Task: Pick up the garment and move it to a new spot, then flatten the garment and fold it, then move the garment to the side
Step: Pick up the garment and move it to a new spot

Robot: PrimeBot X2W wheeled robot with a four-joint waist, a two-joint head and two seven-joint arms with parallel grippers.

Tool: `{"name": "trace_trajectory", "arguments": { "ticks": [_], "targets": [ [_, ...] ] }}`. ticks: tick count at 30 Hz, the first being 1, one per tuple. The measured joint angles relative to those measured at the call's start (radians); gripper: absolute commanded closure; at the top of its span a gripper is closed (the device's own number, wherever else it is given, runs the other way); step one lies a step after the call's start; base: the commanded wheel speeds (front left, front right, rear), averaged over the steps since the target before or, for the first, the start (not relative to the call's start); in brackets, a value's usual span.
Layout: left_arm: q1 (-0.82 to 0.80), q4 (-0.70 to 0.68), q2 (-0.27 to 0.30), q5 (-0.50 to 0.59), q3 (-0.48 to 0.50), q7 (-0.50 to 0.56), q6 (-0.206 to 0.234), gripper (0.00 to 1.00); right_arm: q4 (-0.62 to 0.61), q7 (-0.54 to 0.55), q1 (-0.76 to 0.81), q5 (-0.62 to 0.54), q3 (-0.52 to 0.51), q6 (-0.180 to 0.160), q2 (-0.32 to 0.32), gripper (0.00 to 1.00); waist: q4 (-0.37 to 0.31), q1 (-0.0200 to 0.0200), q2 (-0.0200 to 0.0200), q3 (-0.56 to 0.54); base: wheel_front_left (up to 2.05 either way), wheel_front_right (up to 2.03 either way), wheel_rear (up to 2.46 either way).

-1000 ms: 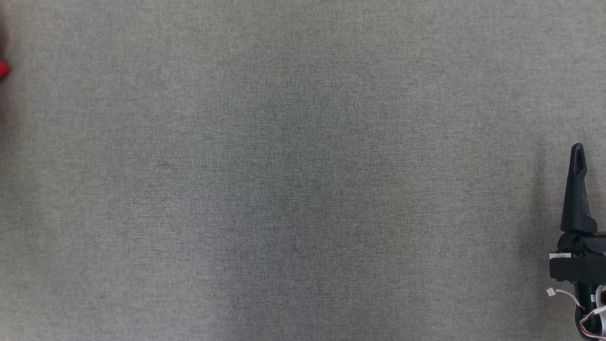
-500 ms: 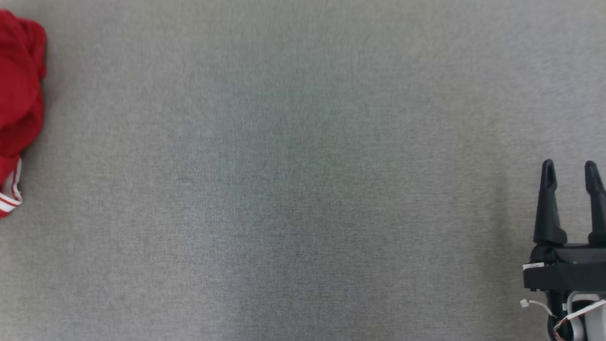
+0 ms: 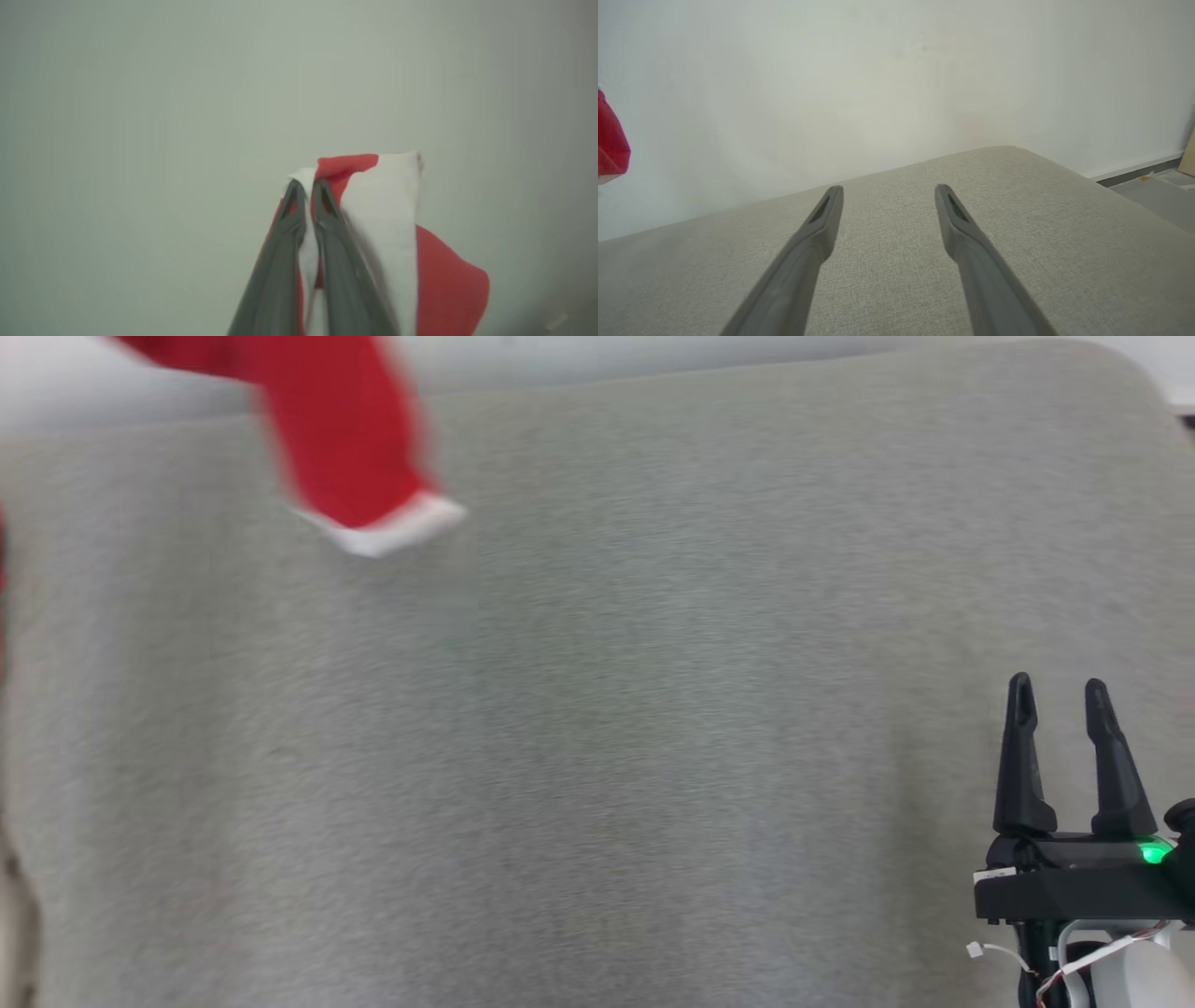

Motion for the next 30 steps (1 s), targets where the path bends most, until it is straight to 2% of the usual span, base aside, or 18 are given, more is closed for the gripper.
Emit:
{"name": "trace_trajectory", "arguments": {
  "ticks": [3,8,16,21,30],
  "targets": [
    [0.000,-0.042,-0.029,-0.007,-0.027,0.021,0.000,1.00,0.001,0.000,-0.001,0.001,0.001,0.000,0.007,0.00,-0.028,0.0001,0.0001,-0.004,0.00,0.00,0.00],
    [0.005,-0.096,-0.125,-0.026,-0.087,0.051,0.001,1.00,0.010,0.000,-0.012,0.010,0.007,0.000,0.022,0.00,-0.099,0.0002,0.0001,-0.007,0.00,0.00,0.00],
    [0.063,-0.056,-0.263,-0.074,-0.165,0.013,0.028,1.00,0.015,0.000,-0.018,0.017,0.003,0.000,0.035,0.00,-0.191,0.0001,0.0001,0.001,0.00,0.00,0.00],
    [0.234,-0.031,-0.290,-0.142,-0.235,-0.052,0.072,1.00,0.021,0.000,-0.015,0.015,-0.002,0.000,0.041,0.00,-0.202,0.0002,0.0002,-0.005,0.00,0.00,0.00],
    [0.598,-0.025,-0.292,-0.233,-0.278,-0.146,0.151,1.00,0.020,0.000,0.007,-0.001,0.000,0.000,0.027,0.00,-0.136,0.0002,0.0002,-0.028,0.00,0.00,0.00]
  ]
}}
